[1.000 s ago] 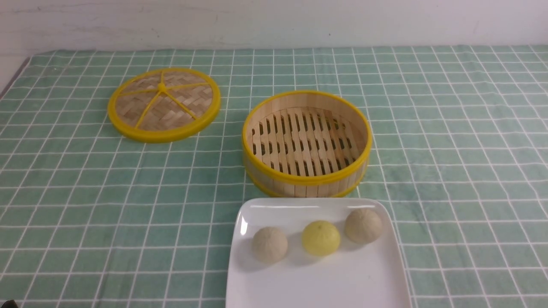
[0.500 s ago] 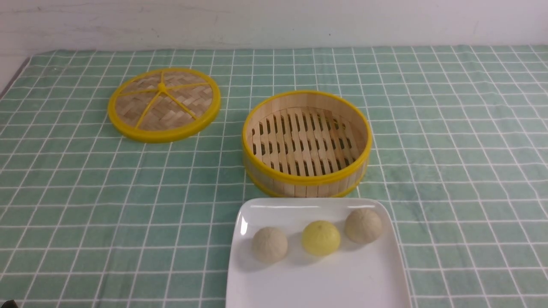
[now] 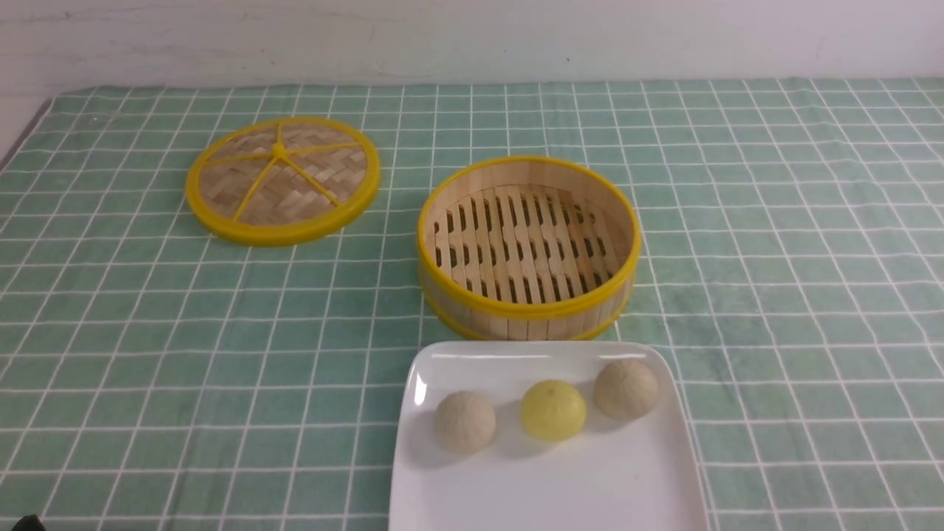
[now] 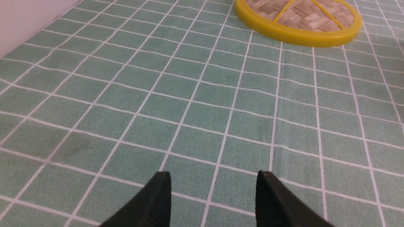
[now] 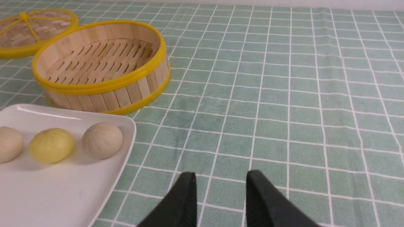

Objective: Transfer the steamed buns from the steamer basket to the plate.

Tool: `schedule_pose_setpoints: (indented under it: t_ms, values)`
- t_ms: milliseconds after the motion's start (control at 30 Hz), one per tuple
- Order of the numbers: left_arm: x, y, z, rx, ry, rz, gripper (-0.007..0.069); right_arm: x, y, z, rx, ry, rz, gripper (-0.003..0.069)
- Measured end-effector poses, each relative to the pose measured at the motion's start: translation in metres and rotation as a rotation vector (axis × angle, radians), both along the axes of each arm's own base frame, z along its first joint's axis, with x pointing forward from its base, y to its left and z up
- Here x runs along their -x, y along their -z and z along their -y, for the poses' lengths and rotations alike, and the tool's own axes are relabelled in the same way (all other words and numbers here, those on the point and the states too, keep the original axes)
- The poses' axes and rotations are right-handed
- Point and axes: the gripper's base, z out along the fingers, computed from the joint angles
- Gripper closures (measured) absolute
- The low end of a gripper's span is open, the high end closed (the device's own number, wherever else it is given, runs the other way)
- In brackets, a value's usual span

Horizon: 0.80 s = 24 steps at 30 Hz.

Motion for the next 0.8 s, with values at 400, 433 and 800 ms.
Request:
schedule_pose_setpoints:
  t_ms: [400, 433, 800]
  values:
    - [-0.0001, 0.0001, 0.0008, -0.065, 0.029, -0.008, 0.0238, 0.0, 0.0, 0.0, 0.0, 0.0, 0.0, 0.0416]
    - [-0.0001, 0.0001, 0.0008, -0.065, 0.03, -0.008, 0.0238, 0.0, 0.0, 0.0, 0.0, 0.0, 0.0, 0.0416]
    - [-0.0001, 0.0, 0.001, -0.123, 0.051, -0.014, 0.0238, 0.0, 0.0, 0.0, 0.0, 0.0, 0.0, 0.0416]
